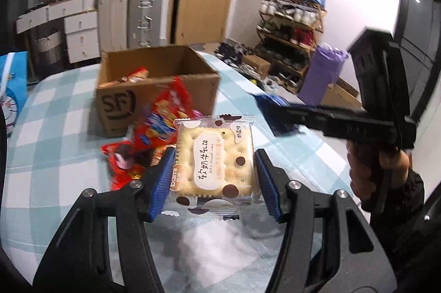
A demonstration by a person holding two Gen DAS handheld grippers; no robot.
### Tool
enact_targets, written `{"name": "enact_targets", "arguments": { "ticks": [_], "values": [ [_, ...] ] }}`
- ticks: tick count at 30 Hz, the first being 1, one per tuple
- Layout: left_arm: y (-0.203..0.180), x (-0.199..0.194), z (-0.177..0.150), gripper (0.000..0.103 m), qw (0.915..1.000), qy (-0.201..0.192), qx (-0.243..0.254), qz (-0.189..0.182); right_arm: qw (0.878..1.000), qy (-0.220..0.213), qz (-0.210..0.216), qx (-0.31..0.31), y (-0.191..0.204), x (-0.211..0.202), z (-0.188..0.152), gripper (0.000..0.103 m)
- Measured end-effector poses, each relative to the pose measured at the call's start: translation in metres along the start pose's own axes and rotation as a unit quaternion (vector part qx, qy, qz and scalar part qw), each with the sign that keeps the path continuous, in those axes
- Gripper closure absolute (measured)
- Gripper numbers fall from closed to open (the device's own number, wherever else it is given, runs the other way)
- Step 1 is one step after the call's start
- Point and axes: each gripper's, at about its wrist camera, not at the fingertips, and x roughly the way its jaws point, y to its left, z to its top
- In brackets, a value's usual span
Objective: Organize snacks
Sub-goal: 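Carry both packs into the cardboard box and open both grippers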
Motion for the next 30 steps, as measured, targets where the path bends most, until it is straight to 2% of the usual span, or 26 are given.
{"name": "enact_targets", "arguments": {
  "ticks": [4, 11, 18, 24, 30],
  "values": [
    [0.023, -0.01, 0.009, 0.048, 0.9994, -0.024, -0.02, 0.015, 1.0, -0.002, 0.0, -0.005, 0.004, 0.004, -0.001, 0.057],
    [0.059, -0.014, 0.026, 0.048, 0.9964, -0.043, -0.048, 0.055, 1.0, -0.012, 0.004, -0.015, 0.014, 0.009, 0.004, 0.057],
    [0.093, -0.013, 0.055, 0.048, 0.9906, -0.077, -0.066, 0.092, 0.999, -0.026, 0.008, -0.025, 0.024, 0.016, 0.022, 0.057],
    [0.114, -0.005, 0.081, 0.048, 0.9877, -0.093, -0.07, 0.105, 0.999, -0.037, 0.001, -0.025, 0.028, 0.021, 0.048, 0.057],
    [0.133, 0.018, 0.108, 0.048, 0.9882, -0.084, -0.069, 0.108, 0.999, -0.046, -0.007, -0.024, 0.03, 0.027, 0.071, 0.057]
  ]
}}
